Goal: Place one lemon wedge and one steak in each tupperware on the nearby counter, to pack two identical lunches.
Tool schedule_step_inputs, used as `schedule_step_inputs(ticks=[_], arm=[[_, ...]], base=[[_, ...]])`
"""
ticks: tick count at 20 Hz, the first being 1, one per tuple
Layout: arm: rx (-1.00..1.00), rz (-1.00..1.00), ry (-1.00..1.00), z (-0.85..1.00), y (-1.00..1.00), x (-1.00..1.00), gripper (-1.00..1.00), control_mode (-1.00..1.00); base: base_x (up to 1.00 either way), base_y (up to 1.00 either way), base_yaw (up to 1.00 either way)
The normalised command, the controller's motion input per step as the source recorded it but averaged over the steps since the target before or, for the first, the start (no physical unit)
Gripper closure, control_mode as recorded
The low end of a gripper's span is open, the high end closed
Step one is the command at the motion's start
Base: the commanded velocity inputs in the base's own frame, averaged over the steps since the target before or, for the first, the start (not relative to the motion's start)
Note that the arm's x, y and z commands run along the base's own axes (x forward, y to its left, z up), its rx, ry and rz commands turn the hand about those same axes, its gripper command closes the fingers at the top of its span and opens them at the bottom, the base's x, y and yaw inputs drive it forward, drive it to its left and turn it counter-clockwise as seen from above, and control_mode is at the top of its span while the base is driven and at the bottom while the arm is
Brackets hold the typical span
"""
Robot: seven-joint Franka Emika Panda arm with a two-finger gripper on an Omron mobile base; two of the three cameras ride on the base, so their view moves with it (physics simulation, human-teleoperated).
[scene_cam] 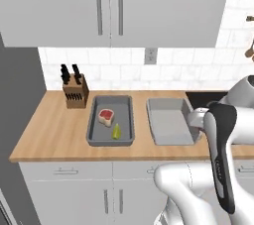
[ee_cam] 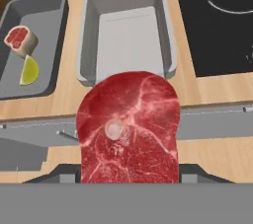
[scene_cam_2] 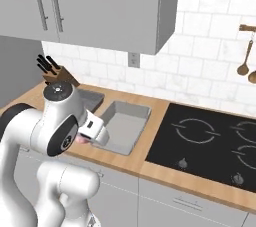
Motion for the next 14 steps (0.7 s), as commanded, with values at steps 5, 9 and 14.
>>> schedule_step_inputs(ticks=[5,9,14], arm=[[0.00,0.00,0.00,0.00,0.00,0.00,1.00,1.00],[0.00,0.02,0.00,0.00,-0.05,0.25,1.00,-1.00],[-0.02,0.07,-0.02,-0.29,-0.09,0.60,1.00,-1.00]], base=[[0.45,-0.09,0.08],[0.58,-0.10,0.06],[0.00,0.00,0.00]])
